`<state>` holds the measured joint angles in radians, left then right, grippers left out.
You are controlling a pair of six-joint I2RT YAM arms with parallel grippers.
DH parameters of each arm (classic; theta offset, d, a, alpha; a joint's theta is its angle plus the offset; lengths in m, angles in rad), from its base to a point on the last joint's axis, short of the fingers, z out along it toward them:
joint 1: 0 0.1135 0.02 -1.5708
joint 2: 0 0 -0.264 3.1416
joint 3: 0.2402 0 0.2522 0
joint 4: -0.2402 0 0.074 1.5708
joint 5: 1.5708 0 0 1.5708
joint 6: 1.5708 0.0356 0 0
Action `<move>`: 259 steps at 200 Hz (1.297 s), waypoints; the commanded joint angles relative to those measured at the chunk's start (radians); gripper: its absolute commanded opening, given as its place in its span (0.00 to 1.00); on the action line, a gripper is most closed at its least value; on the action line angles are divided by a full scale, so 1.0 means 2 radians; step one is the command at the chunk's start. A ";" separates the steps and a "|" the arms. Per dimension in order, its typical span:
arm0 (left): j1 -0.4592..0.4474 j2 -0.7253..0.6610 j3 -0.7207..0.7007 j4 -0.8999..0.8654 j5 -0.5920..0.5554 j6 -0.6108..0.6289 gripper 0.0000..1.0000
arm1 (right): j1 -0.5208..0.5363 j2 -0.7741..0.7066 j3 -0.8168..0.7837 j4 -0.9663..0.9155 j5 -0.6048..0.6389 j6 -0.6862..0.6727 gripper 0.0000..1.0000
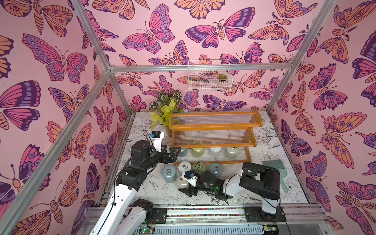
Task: Remove the tea canisters from the shelf
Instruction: Place the tea canister at the center of the board.
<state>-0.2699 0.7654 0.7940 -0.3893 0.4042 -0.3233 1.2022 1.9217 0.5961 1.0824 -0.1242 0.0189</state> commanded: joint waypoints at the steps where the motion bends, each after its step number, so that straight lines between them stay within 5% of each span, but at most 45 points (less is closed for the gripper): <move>1: -0.002 -0.002 0.000 0.008 0.012 0.001 1.00 | -0.001 0.005 0.019 0.040 0.018 0.003 0.82; 88: -0.002 0.002 0.006 0.003 0.015 0.005 1.00 | 0.000 -0.037 0.022 -0.024 0.017 -0.019 0.93; 154: -0.002 0.012 0.008 0.001 0.005 0.004 1.00 | 0.001 -0.153 0.011 -0.088 0.007 -0.020 0.96; 181: -0.002 0.011 0.006 0.001 -0.002 0.008 1.00 | 0.001 -0.216 0.013 -0.128 0.059 -0.032 0.96; 221: -0.002 0.007 0.008 0.002 -0.001 0.005 1.00 | -0.009 -0.305 -0.008 -0.169 0.254 -0.042 0.97; 259: -0.002 0.000 0.007 0.002 0.000 0.004 1.00 | -0.084 -0.405 -0.079 -0.204 0.329 0.023 0.97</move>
<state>-0.2699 0.7826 0.7944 -0.3901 0.4030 -0.3229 1.1152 1.2068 0.5194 0.7639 0.3462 -0.0204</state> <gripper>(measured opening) 0.999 0.970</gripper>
